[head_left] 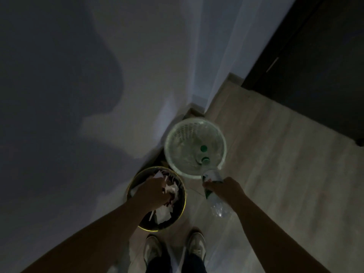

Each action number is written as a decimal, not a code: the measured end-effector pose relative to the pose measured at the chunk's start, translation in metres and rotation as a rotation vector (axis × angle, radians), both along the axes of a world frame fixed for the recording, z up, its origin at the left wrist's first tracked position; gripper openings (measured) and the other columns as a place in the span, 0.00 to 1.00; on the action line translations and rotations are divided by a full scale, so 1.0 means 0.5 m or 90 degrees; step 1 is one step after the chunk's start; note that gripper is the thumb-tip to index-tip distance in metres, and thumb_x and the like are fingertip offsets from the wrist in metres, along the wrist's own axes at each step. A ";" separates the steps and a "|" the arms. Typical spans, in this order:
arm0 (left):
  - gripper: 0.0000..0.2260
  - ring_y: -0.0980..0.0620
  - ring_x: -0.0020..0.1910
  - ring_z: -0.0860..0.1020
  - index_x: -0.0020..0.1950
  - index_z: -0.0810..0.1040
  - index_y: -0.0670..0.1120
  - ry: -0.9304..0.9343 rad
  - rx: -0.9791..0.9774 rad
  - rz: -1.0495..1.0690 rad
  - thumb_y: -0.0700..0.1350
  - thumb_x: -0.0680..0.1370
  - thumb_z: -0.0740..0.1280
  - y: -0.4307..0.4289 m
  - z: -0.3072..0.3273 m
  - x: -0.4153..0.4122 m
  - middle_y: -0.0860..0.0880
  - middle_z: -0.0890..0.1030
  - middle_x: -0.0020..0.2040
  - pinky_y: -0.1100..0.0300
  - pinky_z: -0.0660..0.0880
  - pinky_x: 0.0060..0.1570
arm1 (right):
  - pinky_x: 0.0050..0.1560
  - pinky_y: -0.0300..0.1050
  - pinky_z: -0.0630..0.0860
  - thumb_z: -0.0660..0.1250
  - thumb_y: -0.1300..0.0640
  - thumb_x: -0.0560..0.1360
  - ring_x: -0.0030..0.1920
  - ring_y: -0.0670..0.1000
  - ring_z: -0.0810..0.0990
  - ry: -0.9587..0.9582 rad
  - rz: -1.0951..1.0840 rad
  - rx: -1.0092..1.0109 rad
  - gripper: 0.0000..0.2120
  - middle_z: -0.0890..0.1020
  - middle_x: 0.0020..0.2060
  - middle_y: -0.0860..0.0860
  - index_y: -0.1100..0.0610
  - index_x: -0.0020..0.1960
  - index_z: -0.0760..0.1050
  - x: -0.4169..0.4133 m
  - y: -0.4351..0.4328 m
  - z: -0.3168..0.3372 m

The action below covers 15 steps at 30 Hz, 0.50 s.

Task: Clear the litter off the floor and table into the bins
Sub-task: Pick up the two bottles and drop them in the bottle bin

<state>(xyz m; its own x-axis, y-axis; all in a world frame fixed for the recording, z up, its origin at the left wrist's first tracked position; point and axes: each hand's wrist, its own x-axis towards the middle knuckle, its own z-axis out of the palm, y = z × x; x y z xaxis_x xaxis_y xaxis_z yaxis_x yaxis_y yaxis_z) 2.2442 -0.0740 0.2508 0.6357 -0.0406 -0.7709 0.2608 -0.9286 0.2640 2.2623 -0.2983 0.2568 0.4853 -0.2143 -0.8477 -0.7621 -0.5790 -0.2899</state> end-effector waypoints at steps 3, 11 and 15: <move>0.16 0.49 0.59 0.76 0.62 0.74 0.45 -0.010 0.004 -0.008 0.51 0.78 0.64 0.024 0.017 0.006 0.47 0.78 0.59 0.60 0.70 0.53 | 0.49 0.49 0.78 0.74 0.45 0.69 0.51 0.57 0.80 -0.078 0.017 0.026 0.34 0.78 0.55 0.58 0.63 0.67 0.69 0.062 0.041 0.013; 0.14 0.48 0.58 0.77 0.60 0.77 0.42 -0.052 -0.017 -0.013 0.48 0.78 0.63 0.049 0.098 0.022 0.46 0.80 0.58 0.61 0.70 0.53 | 0.51 0.43 0.71 0.70 0.52 0.73 0.61 0.58 0.76 -0.103 0.103 -0.022 0.28 0.76 0.63 0.60 0.62 0.69 0.67 0.049 0.092 0.078; 0.16 0.49 0.59 0.76 0.62 0.75 0.42 -0.060 -0.033 -0.037 0.50 0.78 0.63 0.056 0.169 0.014 0.46 0.79 0.59 0.58 0.70 0.58 | 0.52 0.44 0.75 0.70 0.52 0.73 0.58 0.56 0.77 -0.088 0.121 -0.046 0.25 0.77 0.62 0.58 0.61 0.66 0.69 0.016 0.084 0.138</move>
